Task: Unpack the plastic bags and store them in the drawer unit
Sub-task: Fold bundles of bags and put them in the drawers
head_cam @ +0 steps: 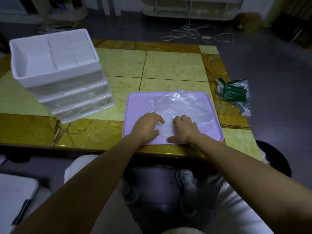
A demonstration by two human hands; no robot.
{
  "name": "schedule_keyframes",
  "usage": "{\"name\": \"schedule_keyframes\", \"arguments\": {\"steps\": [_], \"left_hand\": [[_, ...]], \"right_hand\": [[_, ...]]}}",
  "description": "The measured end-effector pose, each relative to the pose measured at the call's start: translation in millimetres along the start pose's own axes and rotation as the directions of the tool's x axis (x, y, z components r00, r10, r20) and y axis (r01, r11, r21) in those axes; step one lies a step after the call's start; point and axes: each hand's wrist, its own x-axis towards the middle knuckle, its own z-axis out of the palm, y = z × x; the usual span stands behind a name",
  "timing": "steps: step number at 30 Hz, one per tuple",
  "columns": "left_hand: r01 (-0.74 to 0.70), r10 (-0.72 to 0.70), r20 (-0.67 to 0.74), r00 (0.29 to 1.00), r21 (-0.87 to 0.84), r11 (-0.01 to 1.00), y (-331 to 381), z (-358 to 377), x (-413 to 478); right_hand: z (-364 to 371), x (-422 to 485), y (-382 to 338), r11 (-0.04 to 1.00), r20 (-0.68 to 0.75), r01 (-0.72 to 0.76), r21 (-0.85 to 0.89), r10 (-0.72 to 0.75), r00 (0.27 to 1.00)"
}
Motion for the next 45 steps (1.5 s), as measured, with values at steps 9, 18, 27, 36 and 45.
{"name": "schedule_keyframes", "arguments": {"steps": [9, 18, 27, 36, 45], "left_hand": [[-0.045, 0.023, 0.097, 0.995, 0.23, 0.972, -1.4, 14.6, 13.0], [0.009, -0.013, 0.052, 0.999, 0.06, 0.998, -11.1, 12.9, 21.7], [0.076, -0.076, 0.005, 0.997, -0.002, 0.997, -12.0, 14.8, 23.0], [0.068, -0.068, -0.084, 0.994, 0.004, 0.998, -15.1, 6.0, 15.0], [0.13, -0.146, -0.153, 0.977, -0.112, 0.985, -14.8, 2.6, 8.4]], "right_hand": [[8.3, 9.4, 12.9, 0.983, -0.08, 0.182, 0.004, -0.181, 0.98], [5.1, 14.9, 21.7, 0.962, -0.122, 0.226, 0.152, -0.209, 0.97], [1.4, 4.7, 24.3, 0.961, -0.043, 0.197, 0.192, -0.192, 0.98], [-9.7, 10.4, 23.2, 0.863, -0.171, 0.083, 0.499, 0.004, 0.985], [-2.9, 4.4, 23.9, 0.72, -0.097, 0.009, 0.694, 0.081, 0.992]]}}
